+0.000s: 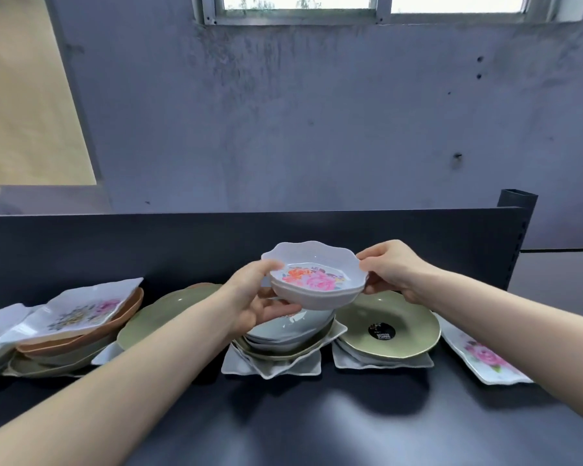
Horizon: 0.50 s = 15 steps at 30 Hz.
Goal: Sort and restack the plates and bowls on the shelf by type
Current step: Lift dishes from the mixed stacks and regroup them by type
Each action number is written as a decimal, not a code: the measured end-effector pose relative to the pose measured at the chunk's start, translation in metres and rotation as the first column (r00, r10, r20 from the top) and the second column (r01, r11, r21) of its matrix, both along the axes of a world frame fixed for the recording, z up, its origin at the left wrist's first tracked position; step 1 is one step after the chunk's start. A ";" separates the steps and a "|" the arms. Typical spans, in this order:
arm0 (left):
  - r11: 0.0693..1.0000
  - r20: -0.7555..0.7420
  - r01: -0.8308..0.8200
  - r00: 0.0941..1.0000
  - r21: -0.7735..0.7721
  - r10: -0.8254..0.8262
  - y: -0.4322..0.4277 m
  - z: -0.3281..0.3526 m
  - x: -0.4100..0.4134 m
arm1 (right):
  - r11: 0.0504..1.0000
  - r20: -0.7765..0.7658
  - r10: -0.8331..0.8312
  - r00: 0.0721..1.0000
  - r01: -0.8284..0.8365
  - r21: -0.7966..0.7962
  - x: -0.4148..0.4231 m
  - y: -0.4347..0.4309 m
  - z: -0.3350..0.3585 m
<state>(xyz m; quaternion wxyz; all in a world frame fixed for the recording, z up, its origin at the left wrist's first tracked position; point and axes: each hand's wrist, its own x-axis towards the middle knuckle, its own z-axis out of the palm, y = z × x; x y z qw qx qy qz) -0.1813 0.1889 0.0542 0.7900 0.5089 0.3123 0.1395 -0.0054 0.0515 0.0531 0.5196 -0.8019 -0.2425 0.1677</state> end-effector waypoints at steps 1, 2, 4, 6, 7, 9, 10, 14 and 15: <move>1.000 -0.001 -0.005 1.000 0.006 0.005 -0.001 -0.001 0.002 | 1.000 -0.018 0.006 1.000 -0.005 0.016 0.001 -0.002 0.001; 1.000 0.001 -0.017 1.000 0.009 0.016 -0.002 -0.003 0.004 | 0.999 -0.043 0.013 0.999 -0.012 0.031 0.002 -0.006 0.003; 0.999 0.001 -0.026 1.000 0.019 0.026 -0.005 -0.005 0.007 | 0.999 -0.079 -0.005 0.997 0.009 0.047 0.008 -0.017 0.003; 0.999 -0.005 -0.028 1.000 0.016 0.028 -0.007 -0.006 0.009 | 0.996 -0.070 -0.089 0.994 0.091 0.024 0.023 -0.033 -0.005; 0.999 -0.010 -0.029 1.000 0.018 0.029 -0.008 -0.006 0.010 | 0.989 -0.049 -0.147 0.988 0.147 -0.004 0.032 -0.044 -0.013; 0.999 -0.016 -0.027 0.999 0.038 0.028 -0.010 -0.003 0.011 | 0.960 0.047 -0.262 0.964 0.265 -0.091 0.052 -0.065 -0.032; 0.998 -0.018 -0.027 0.999 0.050 0.028 -0.011 -0.002 0.012 | 0.939 0.105 -0.303 0.947 0.316 -0.138 0.060 -0.075 -0.041; 0.997 -0.018 -0.032 0.999 0.066 0.034 -0.017 0.003 0.017 | 0.886 0.124 -0.314 0.941 0.338 -0.319 0.071 -0.096 -0.073; 0.997 -0.022 -0.030 0.999 0.067 0.031 -0.018 0.004 0.018 | 0.890 0.068 -0.306 0.950 0.311 -0.333 0.070 -0.097 -0.079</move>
